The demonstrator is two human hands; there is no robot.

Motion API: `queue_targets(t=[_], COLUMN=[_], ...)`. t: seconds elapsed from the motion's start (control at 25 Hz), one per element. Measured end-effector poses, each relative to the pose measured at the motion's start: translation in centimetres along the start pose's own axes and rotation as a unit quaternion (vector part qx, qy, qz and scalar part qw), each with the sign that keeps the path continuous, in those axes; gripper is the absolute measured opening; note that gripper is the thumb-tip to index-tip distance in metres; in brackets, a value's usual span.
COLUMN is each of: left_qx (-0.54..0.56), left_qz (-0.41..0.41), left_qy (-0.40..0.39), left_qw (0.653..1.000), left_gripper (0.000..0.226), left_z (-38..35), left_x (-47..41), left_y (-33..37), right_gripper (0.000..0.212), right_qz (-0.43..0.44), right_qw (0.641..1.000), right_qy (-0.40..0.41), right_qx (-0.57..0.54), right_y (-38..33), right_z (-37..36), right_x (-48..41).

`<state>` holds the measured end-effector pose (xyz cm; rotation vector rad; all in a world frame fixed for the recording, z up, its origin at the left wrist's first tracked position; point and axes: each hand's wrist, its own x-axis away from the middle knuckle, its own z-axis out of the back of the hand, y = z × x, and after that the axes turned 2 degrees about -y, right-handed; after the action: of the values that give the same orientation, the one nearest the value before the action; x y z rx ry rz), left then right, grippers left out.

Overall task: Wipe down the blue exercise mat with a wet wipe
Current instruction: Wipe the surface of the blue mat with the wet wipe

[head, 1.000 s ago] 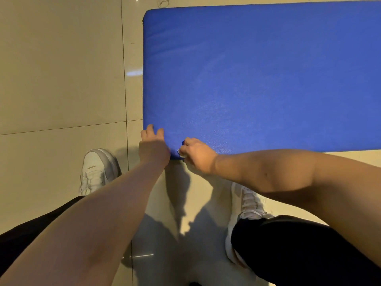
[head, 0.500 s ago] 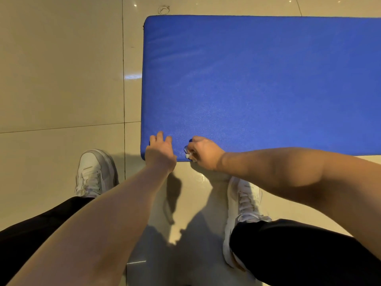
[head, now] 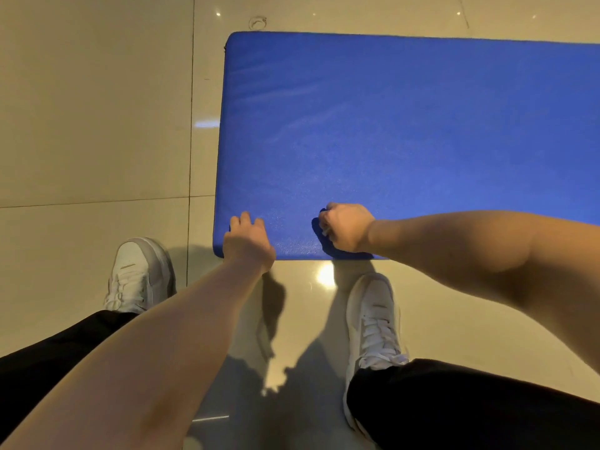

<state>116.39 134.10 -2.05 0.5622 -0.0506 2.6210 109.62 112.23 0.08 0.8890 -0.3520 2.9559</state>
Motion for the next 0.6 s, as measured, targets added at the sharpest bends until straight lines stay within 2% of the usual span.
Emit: queue_targets(t=[0.08,0.16,0.28,0.4,0.48,0.6], left_qx=[0.050,0.166,0.370,0.479,0.494,0.480], left_qz=[0.025,0.031,0.023,0.006,-0.002,0.004], left_qy=[-0.048,-0.058,-0.040,-0.006,0.021,0.070], left_qw=[0.997,0.984,0.928,0.878,0.869,0.875], left_gripper=[0.042,0.048,0.052,0.049,0.040,0.014], left_z=[0.9,2.3,5.4,8.7,10.4,12.4], left_x=[-0.6,-0.9,-0.7,0.1,0.9,3.0], left_y=[0.9,2.1,4.8,7.5,8.5,9.4], right_gripper=[0.017,0.012,0.015,0.015,0.015,0.015], right_qz=[-0.042,-0.077,-0.115,-0.107,-0.098,-0.081], right_qw=[0.996,0.978,0.897,0.834,0.832,0.861], right_qy=[0.017,0.033,0.038,0.045,0.057,0.080], right_qx=[-0.076,-0.192,-0.426,-0.539,-0.543,-0.496], right_y=[0.6,0.8,0.2,-0.5,-0.8,-1.0], right_z=[1.7,3.6,6.7,9.3,10.8,12.9], right_x=[0.0,-0.3,0.0,1.7,3.3,6.1])
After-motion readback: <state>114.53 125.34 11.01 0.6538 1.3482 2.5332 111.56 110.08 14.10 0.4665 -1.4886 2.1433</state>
